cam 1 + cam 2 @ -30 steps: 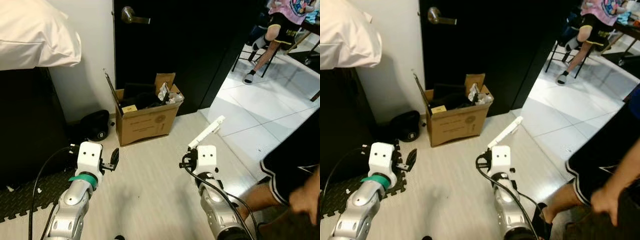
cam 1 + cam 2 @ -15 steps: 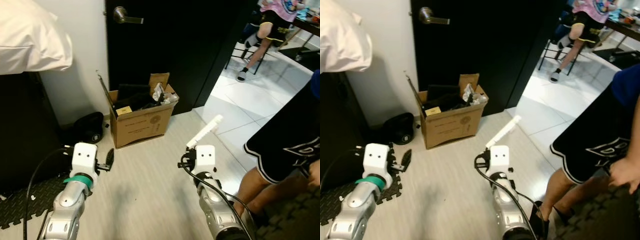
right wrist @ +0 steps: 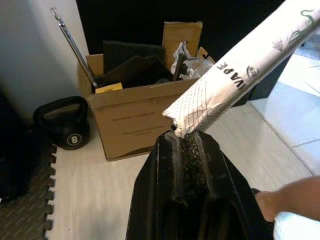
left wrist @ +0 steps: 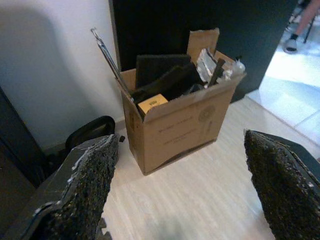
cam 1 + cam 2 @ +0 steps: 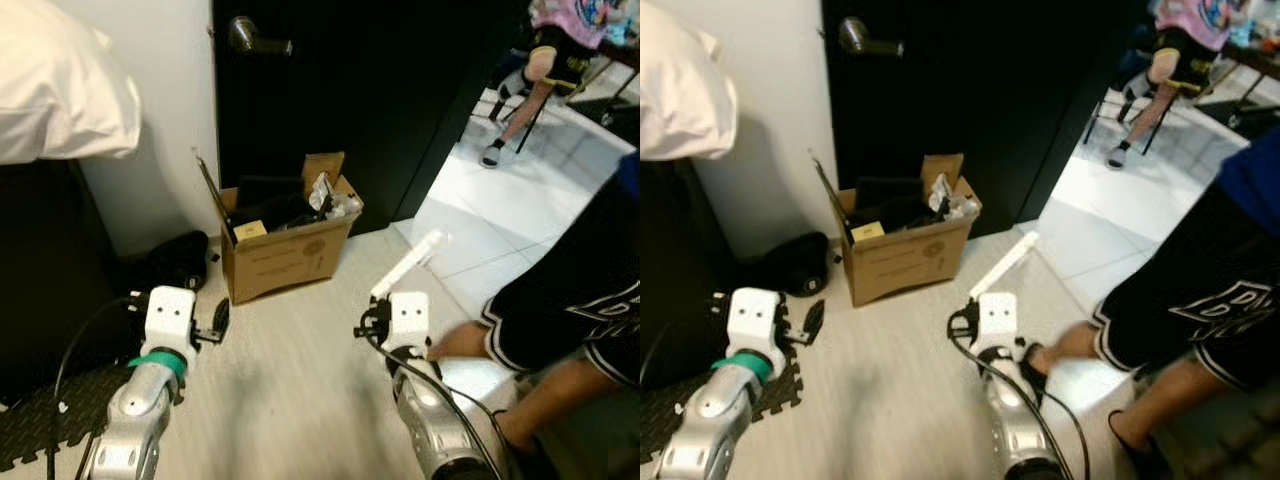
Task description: Clean up the room
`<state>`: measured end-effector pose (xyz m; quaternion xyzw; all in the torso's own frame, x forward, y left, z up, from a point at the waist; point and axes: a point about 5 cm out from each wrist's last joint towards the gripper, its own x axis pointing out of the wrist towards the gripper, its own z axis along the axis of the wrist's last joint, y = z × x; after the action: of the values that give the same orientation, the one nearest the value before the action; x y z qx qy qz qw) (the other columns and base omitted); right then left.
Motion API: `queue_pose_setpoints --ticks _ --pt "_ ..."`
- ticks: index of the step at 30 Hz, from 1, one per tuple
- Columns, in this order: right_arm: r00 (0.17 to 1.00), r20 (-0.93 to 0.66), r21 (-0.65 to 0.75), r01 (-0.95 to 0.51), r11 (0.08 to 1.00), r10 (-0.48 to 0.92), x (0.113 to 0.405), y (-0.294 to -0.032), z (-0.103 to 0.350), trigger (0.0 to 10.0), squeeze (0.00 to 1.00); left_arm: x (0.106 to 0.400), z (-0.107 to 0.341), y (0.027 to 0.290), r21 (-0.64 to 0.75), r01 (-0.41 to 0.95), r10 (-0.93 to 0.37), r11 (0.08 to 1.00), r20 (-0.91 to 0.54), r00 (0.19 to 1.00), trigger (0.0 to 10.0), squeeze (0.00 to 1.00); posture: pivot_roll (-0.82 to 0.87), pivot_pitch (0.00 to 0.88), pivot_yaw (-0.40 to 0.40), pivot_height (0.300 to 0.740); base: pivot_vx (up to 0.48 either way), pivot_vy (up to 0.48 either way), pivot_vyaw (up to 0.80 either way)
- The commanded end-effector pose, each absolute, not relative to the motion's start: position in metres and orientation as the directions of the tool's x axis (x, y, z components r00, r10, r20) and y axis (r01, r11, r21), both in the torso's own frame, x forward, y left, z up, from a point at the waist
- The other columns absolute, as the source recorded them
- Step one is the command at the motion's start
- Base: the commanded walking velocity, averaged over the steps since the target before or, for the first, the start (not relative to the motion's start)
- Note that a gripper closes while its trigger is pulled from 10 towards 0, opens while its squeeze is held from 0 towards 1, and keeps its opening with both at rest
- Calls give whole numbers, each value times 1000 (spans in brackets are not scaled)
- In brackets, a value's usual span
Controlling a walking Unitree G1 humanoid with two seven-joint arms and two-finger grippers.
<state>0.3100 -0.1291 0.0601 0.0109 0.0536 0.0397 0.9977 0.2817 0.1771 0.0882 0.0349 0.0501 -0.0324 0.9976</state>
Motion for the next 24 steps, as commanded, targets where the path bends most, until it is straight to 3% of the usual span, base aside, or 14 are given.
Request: queue_pose_setpoints --ticks 1,24 --pt "989 -128 34 -64 997 68 307 -133 56 10000 0 279 85 173 57 83 -76 995 -113 991 10000 0 115 0 -67 740 285 0 0" --pt "988 -138 38 -59 998 64 307 -134 55 10000 0 276 84 173 50 77 -70 996 -118 991 10000 0 113 0 -72 740 283 0 0"
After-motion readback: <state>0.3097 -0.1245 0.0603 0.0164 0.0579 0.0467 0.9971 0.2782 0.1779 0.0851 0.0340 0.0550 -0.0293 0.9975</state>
